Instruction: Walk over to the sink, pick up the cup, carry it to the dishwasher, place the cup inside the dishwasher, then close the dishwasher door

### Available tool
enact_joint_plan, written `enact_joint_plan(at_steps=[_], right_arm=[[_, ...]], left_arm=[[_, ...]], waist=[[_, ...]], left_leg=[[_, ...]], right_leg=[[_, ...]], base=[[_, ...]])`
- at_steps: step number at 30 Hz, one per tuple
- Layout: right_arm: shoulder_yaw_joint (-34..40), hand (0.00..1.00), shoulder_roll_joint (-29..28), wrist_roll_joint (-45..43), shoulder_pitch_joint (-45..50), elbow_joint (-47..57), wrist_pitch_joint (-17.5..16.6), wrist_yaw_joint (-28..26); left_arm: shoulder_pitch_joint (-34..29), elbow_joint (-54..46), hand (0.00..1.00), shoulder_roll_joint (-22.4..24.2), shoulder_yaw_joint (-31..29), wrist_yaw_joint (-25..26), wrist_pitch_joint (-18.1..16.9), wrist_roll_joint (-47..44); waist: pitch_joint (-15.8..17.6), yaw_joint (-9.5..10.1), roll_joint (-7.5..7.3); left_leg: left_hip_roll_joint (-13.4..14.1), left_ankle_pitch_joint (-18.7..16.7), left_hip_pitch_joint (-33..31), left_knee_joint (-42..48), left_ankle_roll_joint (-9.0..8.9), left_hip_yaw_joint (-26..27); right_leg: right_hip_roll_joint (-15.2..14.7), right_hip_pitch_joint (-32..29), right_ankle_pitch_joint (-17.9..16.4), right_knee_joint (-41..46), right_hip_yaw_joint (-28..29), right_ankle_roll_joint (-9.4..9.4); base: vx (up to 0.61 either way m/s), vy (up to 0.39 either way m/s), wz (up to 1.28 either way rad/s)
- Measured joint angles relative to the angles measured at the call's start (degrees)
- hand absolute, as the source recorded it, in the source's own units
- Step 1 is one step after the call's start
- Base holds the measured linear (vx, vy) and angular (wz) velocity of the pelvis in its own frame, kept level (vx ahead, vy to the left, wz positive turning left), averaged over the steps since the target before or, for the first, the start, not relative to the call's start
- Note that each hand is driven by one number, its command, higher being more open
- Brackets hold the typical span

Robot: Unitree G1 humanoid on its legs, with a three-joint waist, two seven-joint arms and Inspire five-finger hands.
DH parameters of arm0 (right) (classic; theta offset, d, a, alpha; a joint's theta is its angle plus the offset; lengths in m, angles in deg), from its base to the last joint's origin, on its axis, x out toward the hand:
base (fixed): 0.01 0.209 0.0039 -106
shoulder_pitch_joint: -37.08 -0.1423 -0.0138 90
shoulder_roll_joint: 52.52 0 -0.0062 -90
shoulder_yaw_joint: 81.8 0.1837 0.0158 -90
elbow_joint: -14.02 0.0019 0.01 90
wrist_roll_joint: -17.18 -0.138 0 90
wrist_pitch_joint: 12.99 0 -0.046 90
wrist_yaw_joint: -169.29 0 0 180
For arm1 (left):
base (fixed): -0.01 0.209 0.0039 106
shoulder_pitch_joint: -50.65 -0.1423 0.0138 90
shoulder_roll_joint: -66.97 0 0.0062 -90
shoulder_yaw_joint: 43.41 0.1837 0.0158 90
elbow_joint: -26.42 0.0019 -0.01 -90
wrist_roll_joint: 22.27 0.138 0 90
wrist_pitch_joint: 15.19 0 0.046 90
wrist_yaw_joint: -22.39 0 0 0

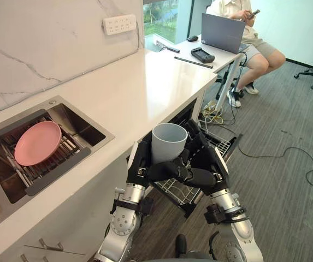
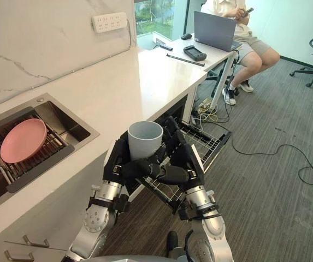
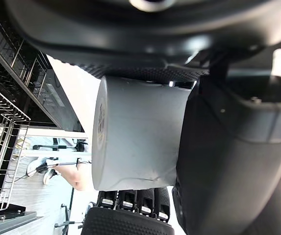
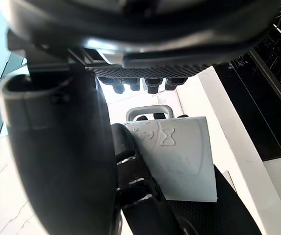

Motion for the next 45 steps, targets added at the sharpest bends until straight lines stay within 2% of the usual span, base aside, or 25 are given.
enact_joint_plan(at_steps=[17,18,44,45], right_arm=[[-0.6,1.0,0.11,-0.45,-0.93,-0.01,1.65,3.14],[-0.6,0.0,0.1,-0.45,-0.93,-0.01,1.71,3.16],[0.37,0.0,1.48,-0.32,-2.06,-1.5,2.53,2.52],[0.37,0.0,1.48,-0.32,-2.08,-1.48,2.51,2.52]], left_arm=[[-2.09,1.65,0.0,-1.46,3.4,0.06,-0.05,5.27],[-2.15,1.65,0.0,-1.46,3.41,0.01,-0.05,5.27],[-3.7,1.54,0.0,-2.39,3.26,0.61,-0.57,6.82],[-3.7,1.5,1.0,-2.38,3.27,0.69,-0.57,6.83]], waist=[[-0.44,0.79,-0.57],[-0.46,0.85,-0.58],[-2.11,1.41,-0.65],[-2.11,1.41,-0.65]], left_leg=[[0.01,0.01,-0.32,0.55,0.01,-0.03],[0.01,0.01,-0.38,0.6,0.01,-0.11],[-0.01,0.0,-1.03,1.19,0.0,-0.65],[0.0,0.0,-1.13,1.22,0.0,-0.65]], right_leg=[[-0.17,-0.04,0.18,-0.02,-0.04,-0.01],[-0.21,-0.04,0.19,-0.02,-0.12,-0.01],[-0.46,-0.1,0.19,-0.03,-0.65,0.03],[-0.46,-0.17,0.19,-0.03,-0.65,0.04]], base=[[0.0,0.0,0.0],[0.0,0.0,0.05],[0.0,0.001,0.0],[0.0,0.0,0.0]])
